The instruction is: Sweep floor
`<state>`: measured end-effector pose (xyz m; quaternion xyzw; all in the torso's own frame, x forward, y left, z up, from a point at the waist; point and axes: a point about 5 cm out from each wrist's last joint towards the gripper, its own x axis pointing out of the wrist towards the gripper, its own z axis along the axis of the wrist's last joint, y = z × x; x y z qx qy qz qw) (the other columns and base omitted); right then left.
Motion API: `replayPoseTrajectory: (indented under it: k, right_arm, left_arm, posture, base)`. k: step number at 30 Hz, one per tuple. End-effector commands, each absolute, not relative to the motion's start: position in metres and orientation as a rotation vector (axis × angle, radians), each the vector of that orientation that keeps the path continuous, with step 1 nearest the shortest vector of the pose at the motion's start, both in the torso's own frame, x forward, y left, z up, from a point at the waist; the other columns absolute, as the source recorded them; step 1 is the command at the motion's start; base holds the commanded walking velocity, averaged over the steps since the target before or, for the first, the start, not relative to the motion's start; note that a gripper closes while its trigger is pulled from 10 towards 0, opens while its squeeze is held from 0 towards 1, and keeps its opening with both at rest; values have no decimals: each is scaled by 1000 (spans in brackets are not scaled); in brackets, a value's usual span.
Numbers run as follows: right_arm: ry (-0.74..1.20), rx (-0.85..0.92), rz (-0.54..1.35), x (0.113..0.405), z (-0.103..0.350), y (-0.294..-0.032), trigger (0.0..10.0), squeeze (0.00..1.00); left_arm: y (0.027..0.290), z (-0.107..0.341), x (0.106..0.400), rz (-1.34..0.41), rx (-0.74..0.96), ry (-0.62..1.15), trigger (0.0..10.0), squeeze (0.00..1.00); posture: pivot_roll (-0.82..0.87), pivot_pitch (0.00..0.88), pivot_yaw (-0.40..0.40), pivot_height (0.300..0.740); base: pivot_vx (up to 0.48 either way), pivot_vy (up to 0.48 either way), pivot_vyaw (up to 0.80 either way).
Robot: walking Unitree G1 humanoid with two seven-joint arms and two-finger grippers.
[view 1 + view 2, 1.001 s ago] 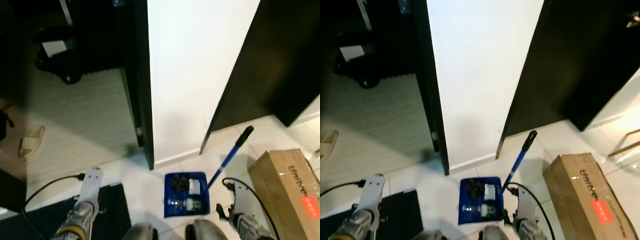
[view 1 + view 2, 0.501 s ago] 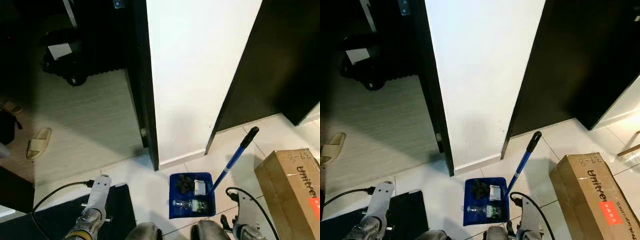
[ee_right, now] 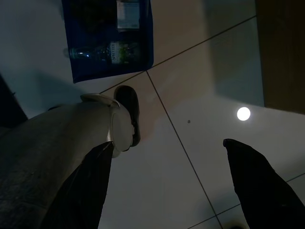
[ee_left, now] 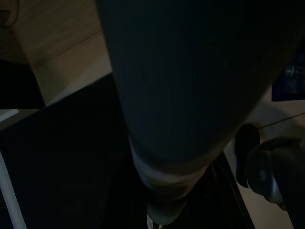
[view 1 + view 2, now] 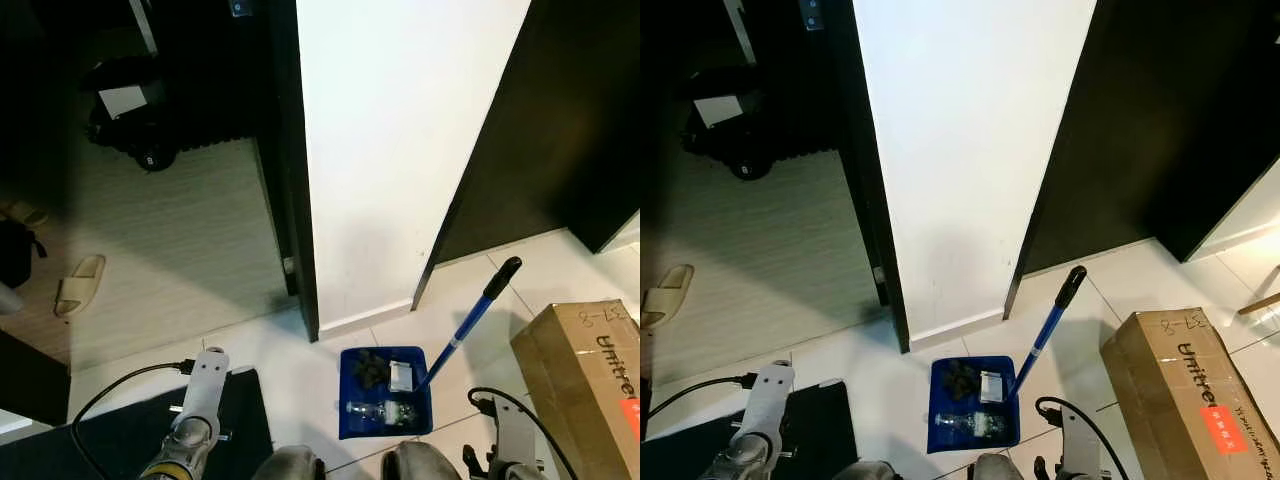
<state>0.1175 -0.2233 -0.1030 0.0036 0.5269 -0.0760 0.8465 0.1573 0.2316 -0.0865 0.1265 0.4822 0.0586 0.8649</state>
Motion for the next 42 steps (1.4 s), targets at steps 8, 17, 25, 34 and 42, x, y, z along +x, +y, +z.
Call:
replayPoseTrajectory:
  k: [8, 17, 25, 34, 42]
  right_arm:
    - [1120, -3, -152, 114, -104, -223, 10000, 0]
    - [1114, -41, -118, 120, -104, -218, 10000, 0]
    - [1107, -51, -111, 122, -103, -217, 10000, 0]
    - [1121, -76, -97, 121, -103, -220, 10000, 0]
    - [1122, -83, -93, 121, -103, -220, 10000, 0]
  left_arm:
    - [227, -92, 147, 165, 222, 1039, 10000, 0]
    - [231, -91, 148, 167, 232, 1038, 10000, 0]
    - [230, -92, 146, 177, 237, 1044, 10000, 0]
    - [229, -93, 144, 178, 239, 1059, 10000, 0]
    - [228, -93, 145, 182, 236, 1052, 10000, 0]
  posture:
    - [49, 0, -7, 740]
    - [53, 0, -4, 740]
    - [55, 0, -7, 740]
    - [53, 0, -6, 740]
    - [54, 0, -11, 740]
  base:
    - [0, 0, 0]
    - [0, 0, 0]
    - [0, 0, 0]
    - [0, 0, 0]
    - [0, 0, 0]
